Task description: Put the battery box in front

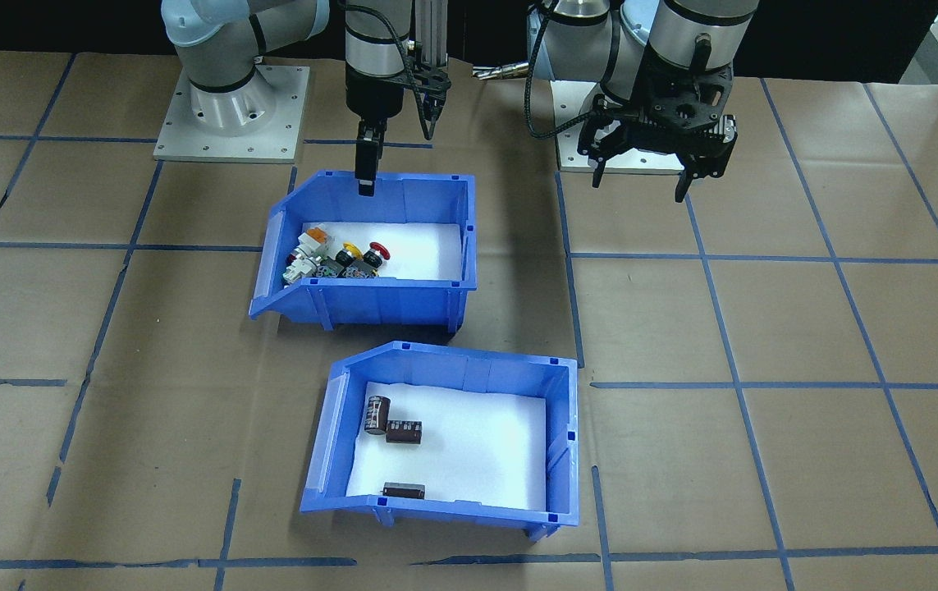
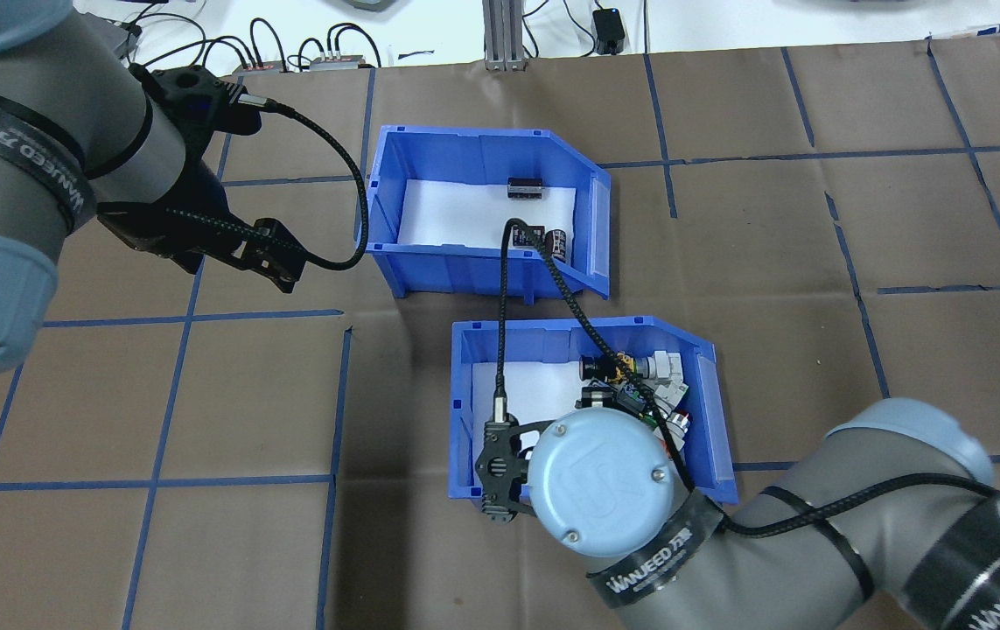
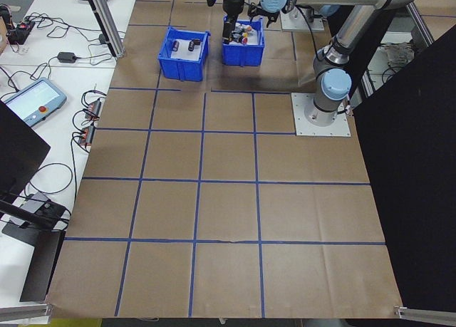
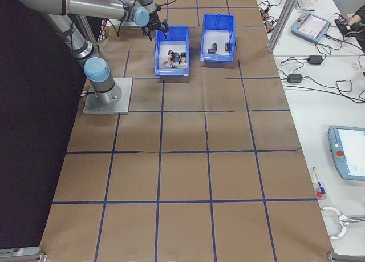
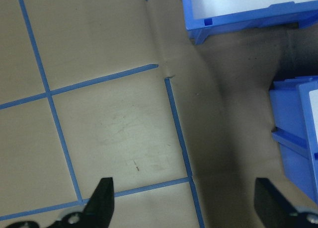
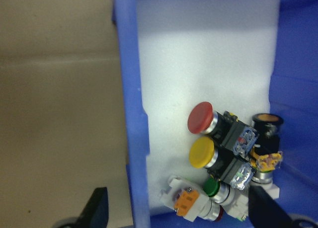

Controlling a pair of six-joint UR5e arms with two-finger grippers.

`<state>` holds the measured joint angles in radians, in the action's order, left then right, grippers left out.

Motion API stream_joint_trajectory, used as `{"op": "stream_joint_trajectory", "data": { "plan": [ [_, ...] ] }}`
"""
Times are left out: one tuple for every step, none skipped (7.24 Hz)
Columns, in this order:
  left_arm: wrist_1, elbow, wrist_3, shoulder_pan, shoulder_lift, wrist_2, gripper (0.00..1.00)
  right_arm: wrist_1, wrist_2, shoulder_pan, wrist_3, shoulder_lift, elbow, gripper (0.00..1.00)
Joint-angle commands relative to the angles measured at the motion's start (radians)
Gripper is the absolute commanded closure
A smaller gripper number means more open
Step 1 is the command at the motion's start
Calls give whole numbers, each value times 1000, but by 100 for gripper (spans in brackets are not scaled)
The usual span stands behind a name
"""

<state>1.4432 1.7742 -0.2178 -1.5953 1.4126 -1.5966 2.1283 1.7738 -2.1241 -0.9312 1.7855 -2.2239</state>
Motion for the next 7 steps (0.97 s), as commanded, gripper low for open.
{"op": "stream_joint_trajectory", "data": {
  "plan": [
    [-1,1,0,0,0,1,0,-141,-61,196,2,92,65,0],
    [-1,1,0,0,0,1,0,-266,-150,292,15,92,142,0],
    [-3,1,0,0,0,1,0,-351,-169,403,113,92,214,0],
    [-3,1,0,0,0,1,0,-423,-244,514,284,94,263,0],
    [-3,1,0,0,-1,0,0,-444,-253,592,416,92,300,0],
    [-3,1,0,0,-1,1,0,-438,-251,624,527,77,335,0],
    [-3,1,0,0,-1,1,0,-435,-237,625,648,39,384,0]
  ]
}}
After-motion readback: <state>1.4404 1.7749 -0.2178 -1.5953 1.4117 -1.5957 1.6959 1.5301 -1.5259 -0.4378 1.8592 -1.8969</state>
